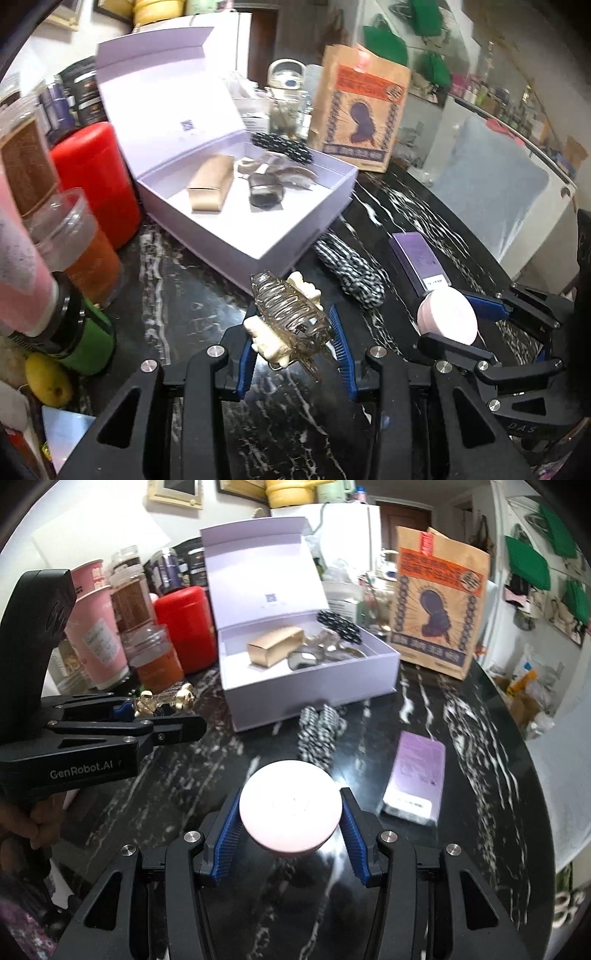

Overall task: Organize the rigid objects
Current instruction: 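Lift the pink compact and gold claw clip off the table, then carry the pink compact and gold claw clip over the lavender box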

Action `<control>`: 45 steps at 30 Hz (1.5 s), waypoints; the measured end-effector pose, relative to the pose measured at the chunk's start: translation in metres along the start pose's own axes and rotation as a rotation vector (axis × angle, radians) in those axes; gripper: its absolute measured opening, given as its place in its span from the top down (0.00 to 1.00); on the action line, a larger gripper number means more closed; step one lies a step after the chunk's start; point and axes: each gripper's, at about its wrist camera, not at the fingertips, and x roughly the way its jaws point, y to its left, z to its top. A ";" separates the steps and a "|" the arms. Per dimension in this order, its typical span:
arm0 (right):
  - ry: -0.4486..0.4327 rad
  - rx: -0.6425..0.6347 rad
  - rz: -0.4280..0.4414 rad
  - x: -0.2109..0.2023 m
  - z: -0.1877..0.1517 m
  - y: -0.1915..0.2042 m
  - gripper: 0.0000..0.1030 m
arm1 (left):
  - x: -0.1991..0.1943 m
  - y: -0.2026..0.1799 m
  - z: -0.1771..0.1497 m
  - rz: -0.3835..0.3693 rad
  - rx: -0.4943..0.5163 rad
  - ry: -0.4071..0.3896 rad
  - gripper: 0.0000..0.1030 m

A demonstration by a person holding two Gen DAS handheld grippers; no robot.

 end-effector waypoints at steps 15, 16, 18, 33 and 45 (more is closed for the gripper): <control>-0.034 -0.100 0.022 0.009 0.054 0.007 0.51 | -0.012 0.016 0.041 0.064 0.007 -0.069 0.65; -0.034 -0.105 0.018 0.010 0.057 0.007 0.51 | -0.012 0.016 0.043 0.064 0.008 -0.073 0.65; -0.035 -0.111 0.013 0.012 0.064 0.005 0.51 | -0.010 0.017 0.050 0.065 0.010 -0.084 0.65; -0.098 -0.130 0.000 0.017 0.107 -0.012 0.51 | -0.007 0.026 0.095 0.093 0.027 -0.148 0.65; -0.146 -0.149 -0.009 0.018 0.137 -0.026 0.51 | 0.001 0.030 0.126 0.107 0.062 -0.179 0.64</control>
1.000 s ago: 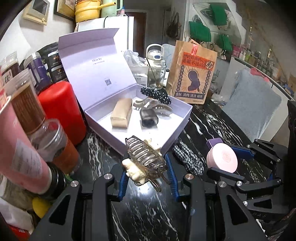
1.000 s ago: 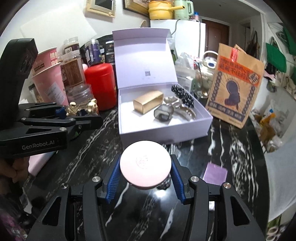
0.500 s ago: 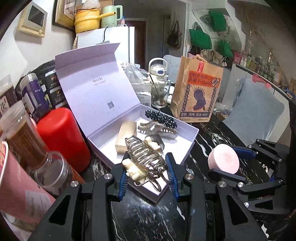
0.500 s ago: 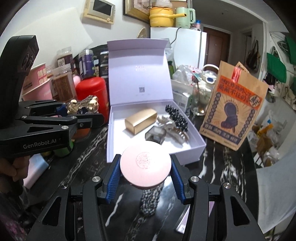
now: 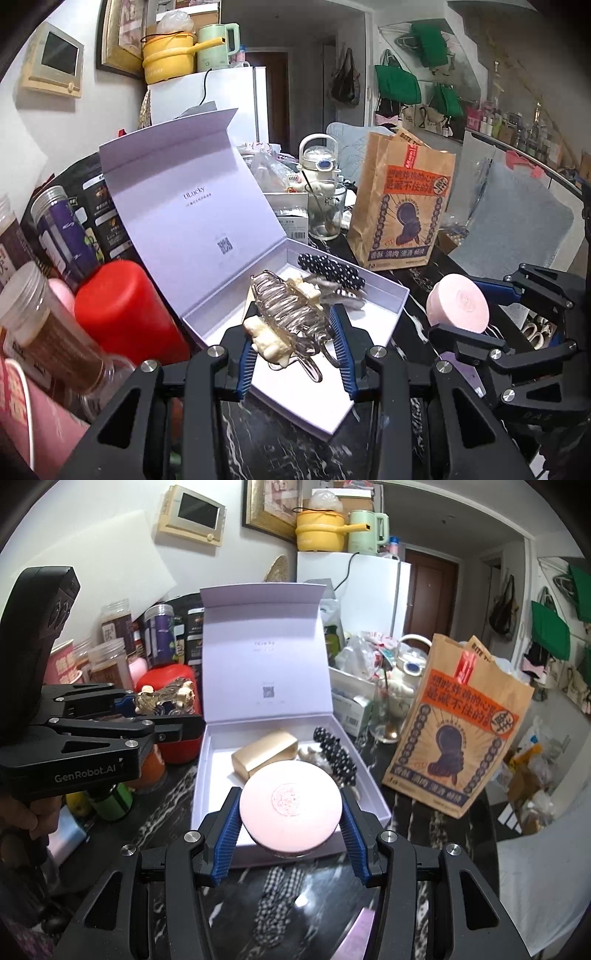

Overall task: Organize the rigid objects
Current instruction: 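Carry the pink compact and gold claw clip over the lavender box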

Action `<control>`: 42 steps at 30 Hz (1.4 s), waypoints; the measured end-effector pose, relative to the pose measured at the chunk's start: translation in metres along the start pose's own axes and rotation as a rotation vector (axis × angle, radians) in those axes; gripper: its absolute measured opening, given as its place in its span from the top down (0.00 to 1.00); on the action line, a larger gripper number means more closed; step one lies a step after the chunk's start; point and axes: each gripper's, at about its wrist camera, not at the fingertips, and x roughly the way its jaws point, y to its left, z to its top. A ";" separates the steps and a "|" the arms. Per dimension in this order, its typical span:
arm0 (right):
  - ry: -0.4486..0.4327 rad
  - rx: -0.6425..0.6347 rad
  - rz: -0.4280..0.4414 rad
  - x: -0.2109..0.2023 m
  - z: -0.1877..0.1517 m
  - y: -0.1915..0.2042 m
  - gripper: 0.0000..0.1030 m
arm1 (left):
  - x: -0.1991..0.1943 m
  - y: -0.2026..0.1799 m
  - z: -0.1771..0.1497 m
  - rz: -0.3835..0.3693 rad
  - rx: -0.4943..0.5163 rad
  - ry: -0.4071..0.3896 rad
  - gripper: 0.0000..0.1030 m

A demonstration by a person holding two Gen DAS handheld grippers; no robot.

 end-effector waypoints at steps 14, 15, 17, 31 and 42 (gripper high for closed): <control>-0.037 -0.002 -0.033 0.026 0.034 -0.032 0.51 | 0.034 0.021 0.036 0.029 -0.023 -0.025 0.65; -0.038 -0.001 -0.036 0.029 0.036 -0.034 0.51 | 0.037 0.023 0.038 0.030 -0.027 -0.024 0.65; -0.041 0.000 -0.038 0.034 0.041 -0.038 0.51 | 0.042 0.025 0.042 0.030 -0.033 -0.029 0.65; -0.084 0.043 -0.009 0.070 0.069 -0.052 0.51 | 0.086 0.039 0.050 0.078 -0.035 -0.005 0.65; -0.027 0.028 0.066 0.109 0.061 -0.050 0.51 | 0.123 0.047 0.040 0.060 -0.041 0.093 0.65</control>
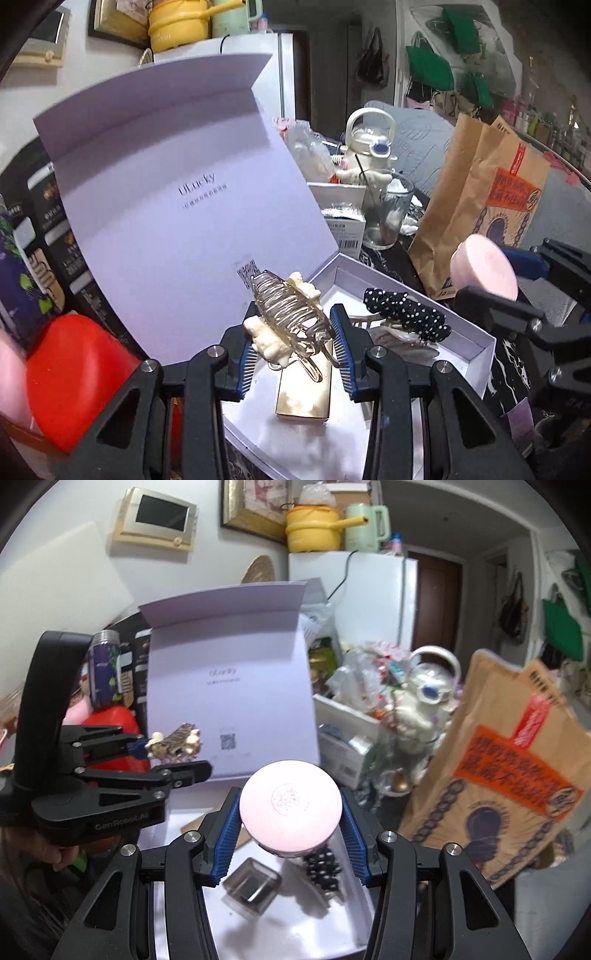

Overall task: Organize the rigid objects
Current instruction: 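Carry the pink compact and gold claw clip over the lavender box, then lower the pink compact and gold claw clip into the box and open both grippers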

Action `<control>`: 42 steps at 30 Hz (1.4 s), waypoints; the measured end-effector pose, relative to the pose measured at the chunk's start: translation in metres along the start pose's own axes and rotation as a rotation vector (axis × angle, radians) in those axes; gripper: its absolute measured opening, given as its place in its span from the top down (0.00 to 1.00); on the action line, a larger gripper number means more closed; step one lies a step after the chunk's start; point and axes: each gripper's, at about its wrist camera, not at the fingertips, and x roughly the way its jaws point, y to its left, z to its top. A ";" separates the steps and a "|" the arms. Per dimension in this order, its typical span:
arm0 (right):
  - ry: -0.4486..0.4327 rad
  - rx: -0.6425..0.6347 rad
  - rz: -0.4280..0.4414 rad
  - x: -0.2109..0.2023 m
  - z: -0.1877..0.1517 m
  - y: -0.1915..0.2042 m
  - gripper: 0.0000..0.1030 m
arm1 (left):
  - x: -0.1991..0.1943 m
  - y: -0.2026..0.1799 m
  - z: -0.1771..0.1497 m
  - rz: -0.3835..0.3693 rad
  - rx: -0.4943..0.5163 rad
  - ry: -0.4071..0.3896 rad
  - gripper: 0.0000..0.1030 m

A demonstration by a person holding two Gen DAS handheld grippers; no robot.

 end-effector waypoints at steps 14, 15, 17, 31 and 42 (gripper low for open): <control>0.063 0.023 0.058 0.040 -0.017 -0.001 0.51 | 0.032 0.000 -0.009 -0.025 0.015 0.050 0.65; 0.066 0.023 0.059 0.042 -0.018 0.000 0.51 | 0.033 -0.001 -0.010 -0.023 0.019 0.054 0.65; 0.072 0.024 0.056 0.045 -0.019 0.000 0.51 | 0.037 -0.001 -0.011 -0.025 0.019 0.064 0.65; 0.118 0.028 -0.022 0.060 -0.026 -0.006 0.51 | 0.067 -0.007 -0.022 -0.018 0.028 0.192 0.65; 0.147 0.028 -0.037 0.068 -0.031 -0.010 0.51 | 0.073 -0.009 -0.024 -0.022 0.021 0.218 0.64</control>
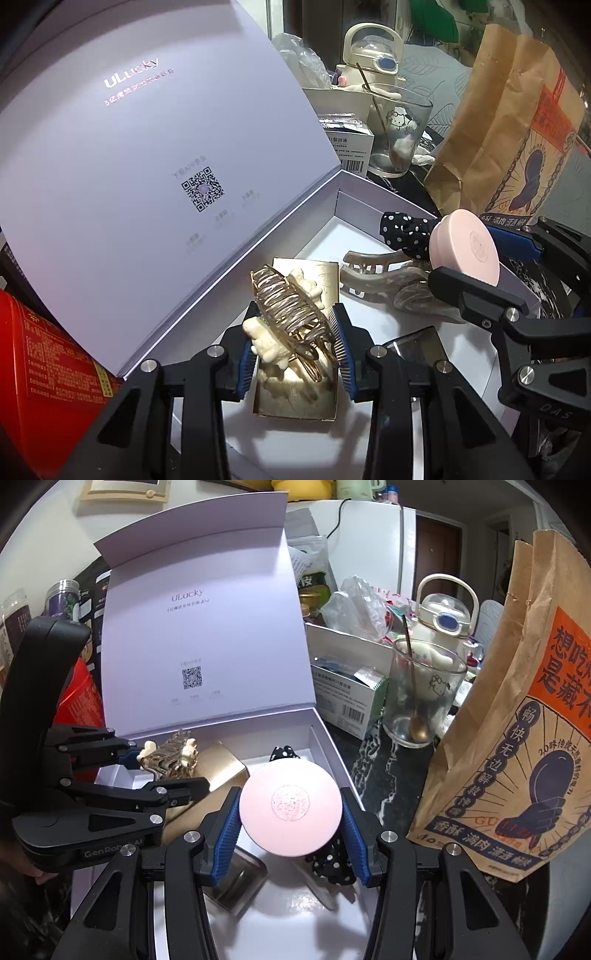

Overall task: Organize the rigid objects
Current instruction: 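Lower the pink compact and gold claw clip into the box and open both grippers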

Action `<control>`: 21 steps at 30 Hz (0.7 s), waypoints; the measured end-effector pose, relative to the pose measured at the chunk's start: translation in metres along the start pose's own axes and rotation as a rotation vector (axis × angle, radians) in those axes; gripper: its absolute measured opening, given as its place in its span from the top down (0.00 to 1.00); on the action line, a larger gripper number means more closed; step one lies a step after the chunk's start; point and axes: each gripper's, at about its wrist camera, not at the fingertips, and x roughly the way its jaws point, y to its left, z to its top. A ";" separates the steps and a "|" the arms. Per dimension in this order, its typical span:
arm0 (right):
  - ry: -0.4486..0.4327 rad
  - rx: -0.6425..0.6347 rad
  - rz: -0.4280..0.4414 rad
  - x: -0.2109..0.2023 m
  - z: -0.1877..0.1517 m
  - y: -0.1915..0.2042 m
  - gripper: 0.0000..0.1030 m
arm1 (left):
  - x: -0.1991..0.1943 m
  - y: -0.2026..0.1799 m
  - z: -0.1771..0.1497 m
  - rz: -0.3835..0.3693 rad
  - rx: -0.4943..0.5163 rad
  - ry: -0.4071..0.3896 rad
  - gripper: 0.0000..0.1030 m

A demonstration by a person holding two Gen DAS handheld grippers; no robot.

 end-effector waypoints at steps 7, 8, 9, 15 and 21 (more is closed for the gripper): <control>0.028 -0.006 -0.005 0.004 0.001 -0.001 0.51 | -0.001 0.000 0.000 0.002 0.004 0.005 0.64; 0.031 -0.008 -0.005 0.003 0.000 -0.001 0.51 | -0.002 0.000 0.000 0.005 0.007 0.006 0.64; 0.034 -0.009 -0.008 0.002 0.000 0.000 0.51 | -0.001 0.000 0.000 0.008 0.008 0.008 0.64; 0.051 0.000 -0.021 0.001 0.000 -0.001 0.51 | 0.000 -0.002 0.001 0.013 0.005 0.008 0.64; 0.065 -0.024 -0.043 -0.001 -0.001 0.001 0.51 | -0.001 -0.002 0.001 0.012 -0.012 0.002 0.64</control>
